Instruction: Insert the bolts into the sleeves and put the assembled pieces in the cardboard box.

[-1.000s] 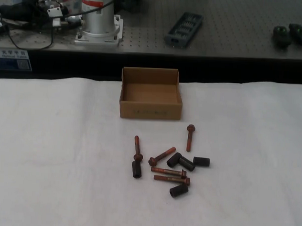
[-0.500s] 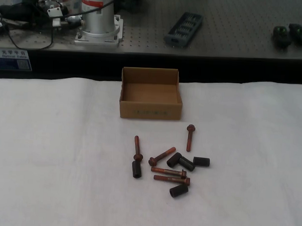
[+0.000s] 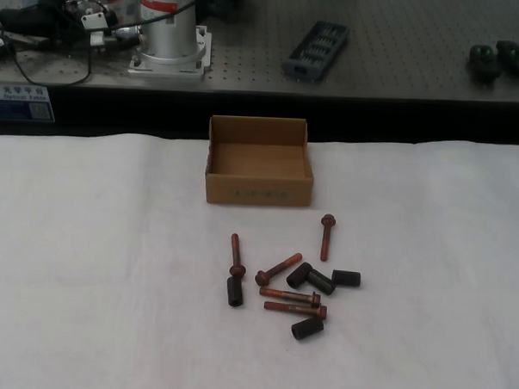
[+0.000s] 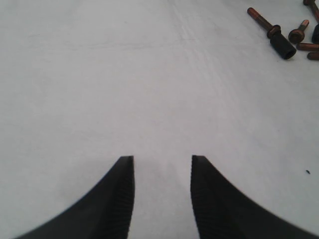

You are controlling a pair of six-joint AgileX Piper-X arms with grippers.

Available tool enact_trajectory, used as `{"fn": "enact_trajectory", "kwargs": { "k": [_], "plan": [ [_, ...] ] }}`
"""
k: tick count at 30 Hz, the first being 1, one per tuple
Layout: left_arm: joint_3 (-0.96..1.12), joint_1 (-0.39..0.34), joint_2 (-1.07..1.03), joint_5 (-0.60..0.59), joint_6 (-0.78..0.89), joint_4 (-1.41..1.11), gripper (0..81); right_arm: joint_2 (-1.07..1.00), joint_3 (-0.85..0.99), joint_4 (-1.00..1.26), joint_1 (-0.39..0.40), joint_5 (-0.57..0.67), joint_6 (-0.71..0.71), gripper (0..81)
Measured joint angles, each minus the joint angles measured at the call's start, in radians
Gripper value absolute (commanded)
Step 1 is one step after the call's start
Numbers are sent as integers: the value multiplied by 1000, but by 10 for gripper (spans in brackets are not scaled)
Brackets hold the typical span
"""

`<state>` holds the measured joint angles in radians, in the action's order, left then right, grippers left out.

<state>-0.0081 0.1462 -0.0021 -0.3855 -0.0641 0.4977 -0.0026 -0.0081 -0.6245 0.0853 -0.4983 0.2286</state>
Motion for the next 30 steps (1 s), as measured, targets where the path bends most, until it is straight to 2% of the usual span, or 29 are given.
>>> {"fn": "enact_trajectory", "kwargs": {
  "k": [21,23,24,26,28,30],
  "plan": [
    [0,0,0,0,0,0,281,0,0,0,0,0,0,356],
    [0,0,0,-27,13,0,281,0,0,0,0,0,0,356],
    [0,0,0,-59,35,-3,281,0,0,4,0,0,2,356],
    [0,0,2,-239,205,-4,281,0,0,17,0,0,16,356],
    [0,0,2,-257,255,-8,281,0,0,27,0,0,30,356],
    [-3,1,2,-273,380,-31,281,0,0,41,0,6,82,356]
  ]
}}
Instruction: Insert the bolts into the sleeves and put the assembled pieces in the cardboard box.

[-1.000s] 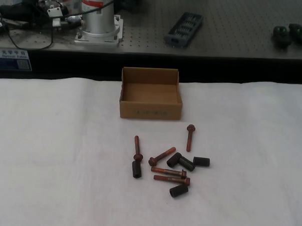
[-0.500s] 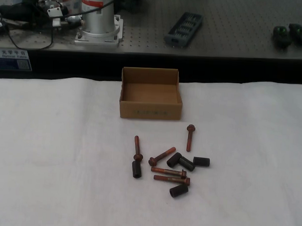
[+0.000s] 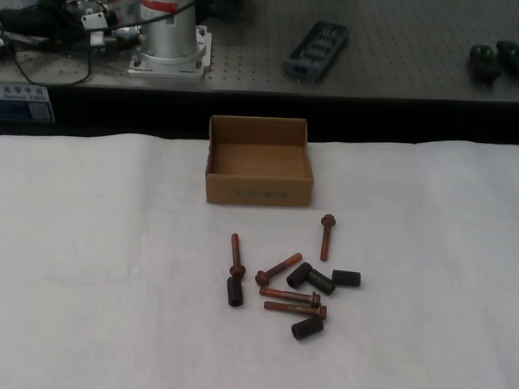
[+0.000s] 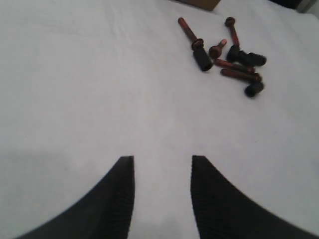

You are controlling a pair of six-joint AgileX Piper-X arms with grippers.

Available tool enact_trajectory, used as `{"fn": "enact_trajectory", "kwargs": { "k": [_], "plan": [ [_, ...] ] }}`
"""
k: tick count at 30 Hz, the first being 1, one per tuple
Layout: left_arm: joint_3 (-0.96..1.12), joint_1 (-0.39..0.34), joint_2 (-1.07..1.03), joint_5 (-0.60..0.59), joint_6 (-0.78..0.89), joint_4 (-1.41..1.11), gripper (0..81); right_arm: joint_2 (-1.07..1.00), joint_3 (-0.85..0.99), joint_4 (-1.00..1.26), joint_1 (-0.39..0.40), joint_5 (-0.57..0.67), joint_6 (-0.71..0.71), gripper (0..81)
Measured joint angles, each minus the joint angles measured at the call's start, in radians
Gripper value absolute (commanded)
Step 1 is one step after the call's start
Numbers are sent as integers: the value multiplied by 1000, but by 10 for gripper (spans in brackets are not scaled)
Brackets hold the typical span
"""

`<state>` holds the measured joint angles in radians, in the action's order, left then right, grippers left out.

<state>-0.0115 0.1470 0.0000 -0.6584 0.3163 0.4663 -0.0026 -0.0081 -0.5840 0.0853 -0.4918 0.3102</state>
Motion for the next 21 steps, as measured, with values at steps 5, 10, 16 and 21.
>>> {"fn": "enact_trajectory", "kwargs": {
  "k": [5,10,16,21],
  "plan": [
    [0,0,0,-16,300,-66,281,0,0,11,0,128,225,356],
    [0,0,0,-18,441,-65,281,0,0,11,0,305,433,356],
    [0,0,0,-18,451,-65,281,0,0,30,0,608,501,342],
    [0,0,0,-18,453,-65,281,-49,-3,222,0,727,473,245]
  ]
}}
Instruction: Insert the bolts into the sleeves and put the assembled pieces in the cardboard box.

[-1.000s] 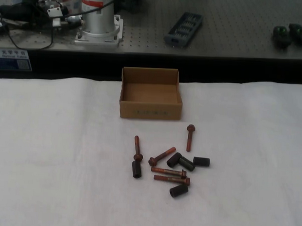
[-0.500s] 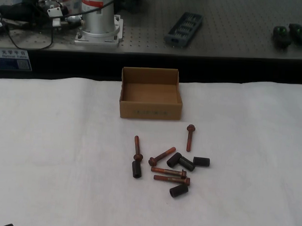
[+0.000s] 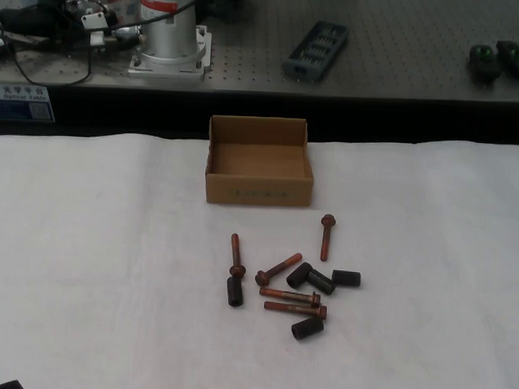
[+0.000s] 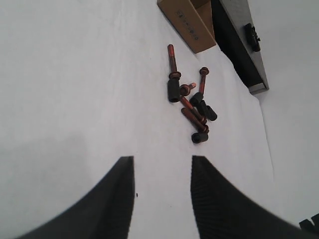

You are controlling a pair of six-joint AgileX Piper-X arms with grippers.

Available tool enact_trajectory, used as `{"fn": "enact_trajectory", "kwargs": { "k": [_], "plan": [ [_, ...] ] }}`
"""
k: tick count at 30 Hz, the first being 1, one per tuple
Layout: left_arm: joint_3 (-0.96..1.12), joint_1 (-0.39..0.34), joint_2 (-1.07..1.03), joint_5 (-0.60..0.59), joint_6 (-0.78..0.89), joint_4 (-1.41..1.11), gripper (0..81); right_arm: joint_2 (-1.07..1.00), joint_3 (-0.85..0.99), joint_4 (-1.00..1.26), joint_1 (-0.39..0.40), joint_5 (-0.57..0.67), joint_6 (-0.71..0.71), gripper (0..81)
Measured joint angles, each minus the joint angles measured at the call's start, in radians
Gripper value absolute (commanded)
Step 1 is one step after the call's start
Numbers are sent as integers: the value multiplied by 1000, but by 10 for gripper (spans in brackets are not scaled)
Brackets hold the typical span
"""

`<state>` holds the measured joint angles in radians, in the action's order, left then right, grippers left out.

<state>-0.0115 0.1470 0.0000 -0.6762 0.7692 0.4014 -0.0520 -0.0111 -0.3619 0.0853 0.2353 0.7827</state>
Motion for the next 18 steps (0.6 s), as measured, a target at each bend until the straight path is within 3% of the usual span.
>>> {"fn": "enact_trajectory", "kwargs": {
  "k": [3,5,9,10,18],
  "plan": [
    [0,0,0,0,4,0,282,-145,36,62,0,71,-78,245],
    [0,0,0,0,5,0,294,-335,122,81,0,149,-223,245],
    [0,0,0,0,8,0,356,-553,243,92,0,223,-378,285],
    [0,0,0,0,8,0,375,-719,337,93,0,257,-484,300],
    [0,0,1,8,10,0,405,-1272,696,58,59,299,-839,332]
  ]
}}
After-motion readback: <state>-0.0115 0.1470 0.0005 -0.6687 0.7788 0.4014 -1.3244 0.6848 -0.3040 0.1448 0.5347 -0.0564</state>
